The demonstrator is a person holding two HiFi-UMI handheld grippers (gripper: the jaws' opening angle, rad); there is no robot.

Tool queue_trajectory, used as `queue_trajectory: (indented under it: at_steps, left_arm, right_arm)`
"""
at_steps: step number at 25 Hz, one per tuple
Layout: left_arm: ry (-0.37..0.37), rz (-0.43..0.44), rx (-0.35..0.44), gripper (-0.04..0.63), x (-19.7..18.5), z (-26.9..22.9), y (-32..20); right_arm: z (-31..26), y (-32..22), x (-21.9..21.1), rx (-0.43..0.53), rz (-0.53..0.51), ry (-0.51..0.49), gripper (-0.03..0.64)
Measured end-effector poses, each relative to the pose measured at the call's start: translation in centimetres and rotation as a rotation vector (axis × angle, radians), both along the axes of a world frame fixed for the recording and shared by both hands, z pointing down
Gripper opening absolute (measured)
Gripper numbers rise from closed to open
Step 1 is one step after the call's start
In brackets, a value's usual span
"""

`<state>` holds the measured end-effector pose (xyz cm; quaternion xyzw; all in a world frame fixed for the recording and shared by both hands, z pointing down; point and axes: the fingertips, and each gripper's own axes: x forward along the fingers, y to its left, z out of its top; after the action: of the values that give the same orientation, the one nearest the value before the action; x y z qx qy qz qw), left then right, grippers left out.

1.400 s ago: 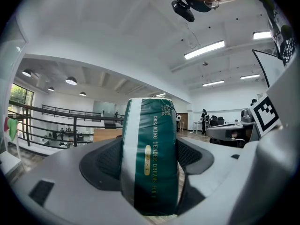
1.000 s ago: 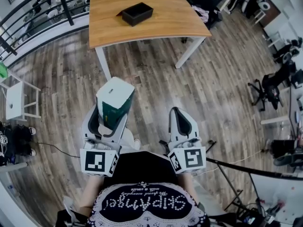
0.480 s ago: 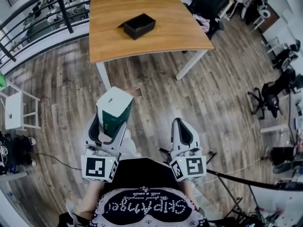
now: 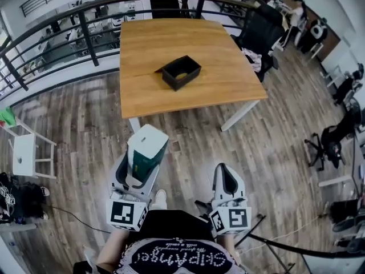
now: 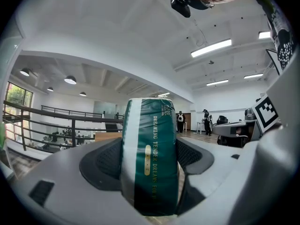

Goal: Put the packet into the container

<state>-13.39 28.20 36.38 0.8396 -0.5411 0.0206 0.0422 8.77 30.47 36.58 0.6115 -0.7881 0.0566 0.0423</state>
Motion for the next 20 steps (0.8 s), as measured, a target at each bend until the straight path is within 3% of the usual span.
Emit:
queue_trajectory:
  at_steps: [20]
  left_arm:
    - [0.027,-0.085,-0.088,0.367,-2.9,2.6,-4.6]
  right_arm:
    - [3.6,-5.5,-2.4,-0.089,-0.047,-0.024,0.035]
